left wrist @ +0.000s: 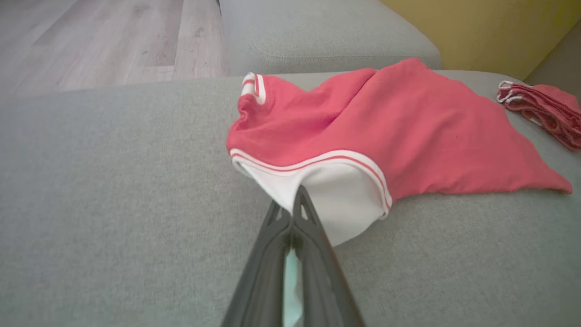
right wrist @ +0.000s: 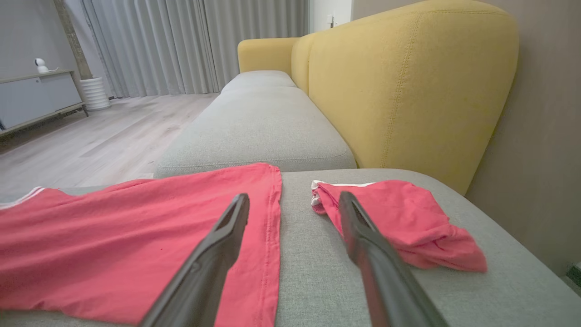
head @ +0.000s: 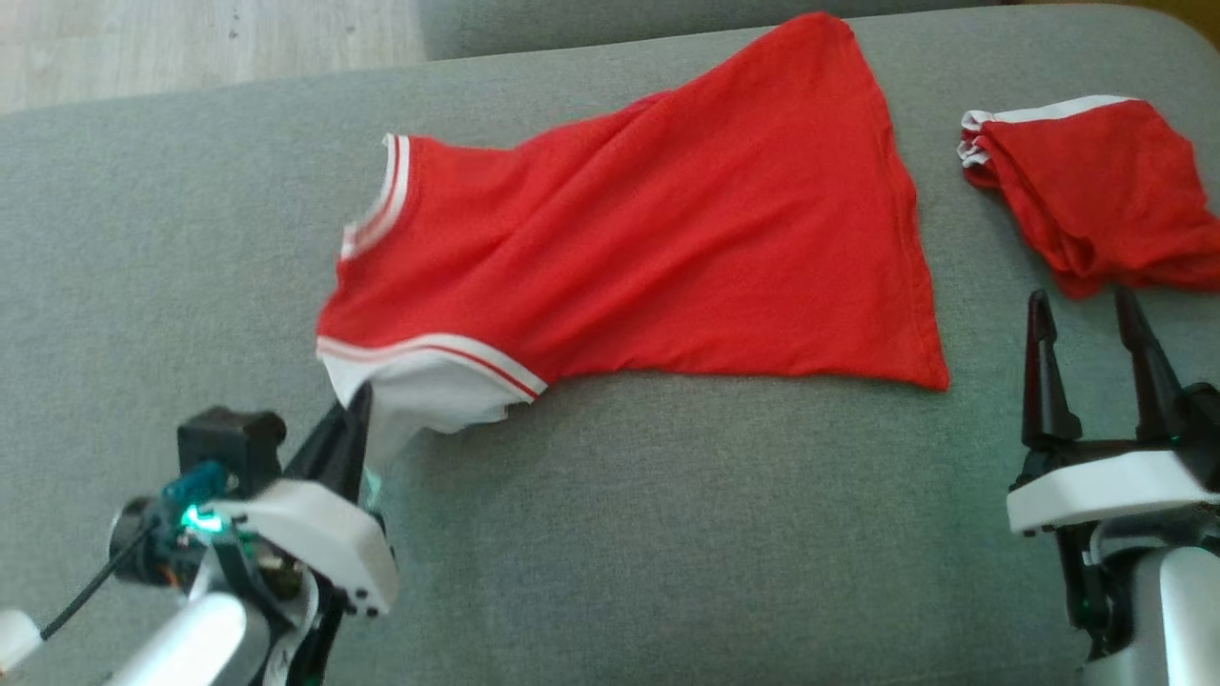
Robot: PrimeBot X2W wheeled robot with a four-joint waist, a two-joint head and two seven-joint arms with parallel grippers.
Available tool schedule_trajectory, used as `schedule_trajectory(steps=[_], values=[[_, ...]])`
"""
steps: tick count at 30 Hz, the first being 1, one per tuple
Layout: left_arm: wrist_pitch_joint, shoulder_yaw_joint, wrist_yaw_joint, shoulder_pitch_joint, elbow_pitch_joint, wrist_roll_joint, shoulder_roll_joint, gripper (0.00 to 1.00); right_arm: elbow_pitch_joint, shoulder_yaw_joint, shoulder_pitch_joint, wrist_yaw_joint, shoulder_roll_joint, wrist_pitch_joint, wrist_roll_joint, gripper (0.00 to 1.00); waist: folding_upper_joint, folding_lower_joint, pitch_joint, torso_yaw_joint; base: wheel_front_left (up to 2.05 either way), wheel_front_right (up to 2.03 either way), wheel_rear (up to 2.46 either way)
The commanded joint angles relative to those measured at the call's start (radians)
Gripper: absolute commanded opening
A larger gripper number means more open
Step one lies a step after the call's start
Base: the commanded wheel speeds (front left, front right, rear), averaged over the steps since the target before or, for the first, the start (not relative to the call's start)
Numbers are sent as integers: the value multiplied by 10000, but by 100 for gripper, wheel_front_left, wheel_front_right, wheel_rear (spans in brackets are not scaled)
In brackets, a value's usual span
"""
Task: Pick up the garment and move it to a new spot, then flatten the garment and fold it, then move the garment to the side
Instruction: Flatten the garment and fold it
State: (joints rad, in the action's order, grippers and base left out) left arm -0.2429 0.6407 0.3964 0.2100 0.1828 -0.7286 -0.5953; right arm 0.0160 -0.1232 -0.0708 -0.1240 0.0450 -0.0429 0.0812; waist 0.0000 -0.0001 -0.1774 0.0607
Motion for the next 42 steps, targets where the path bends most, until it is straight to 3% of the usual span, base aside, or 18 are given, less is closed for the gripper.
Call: schedule_trajectory(steps=[1, 6, 13, 14, 15, 16, 21, 27, 42], values=[[-29, -566, 87, 277, 320, -137, -361, 0, -265, 284, -213, -67, 53, -60, 98, 100, 0, 1, -12, -23, 0, 0, 0], [229, -770, -181, 293, -497, -607, -43, 0, -198, 472, -349, -67, 53, -77, 141, 100, 0, 1, -128, 31, 0, 0, 0], [1293, -1107, -950, 860, -2915, -868, 484, 0, -139, 603, -598, -67, 53, -144, 89, 100, 0, 1, -444, 229, 0, 0, 0], [1477, -1137, -1044, 933, -3156, -875, 576, 20, -119, 597, -619, -67, 53, -151, 78, 100, 0, 1, -459, 234, 0, 0, 0], [1681, -1172, -1125, 1000, -3360, -879, 677, 49, -102, 585, -634, -67, 53, -164, 75, 100, 0, 1, -465, 231, 0, 0, 0], [1866, -1172, -1192, 1063, -3550, -833, 745, 98, -84, 574, -636, -67, 53, -181, 72, 100, 0, 1, -458, 223, 0, 0, 0], [2721, -1131, -1524, 1197, -4198, -679, 1078, 100, -23, 554, -551, -67, 53, -241, 26, 100, 0, 1, -223, 36, 0, 0, 0], [3678, -1076, -1579, 915, -4141, -486, 1391, 100, -28, 654, -272, -67, 53, -335, -252, 100, 0, 1, 403, -318, 0, 0, 0], [4700, -552, -1072, -1258, -3061, -465, 2356, 100, 215, 1075, 1265, -67, 53, -431, -146, 100, 0, 1, 2213, -842, 0, 0, 0]])
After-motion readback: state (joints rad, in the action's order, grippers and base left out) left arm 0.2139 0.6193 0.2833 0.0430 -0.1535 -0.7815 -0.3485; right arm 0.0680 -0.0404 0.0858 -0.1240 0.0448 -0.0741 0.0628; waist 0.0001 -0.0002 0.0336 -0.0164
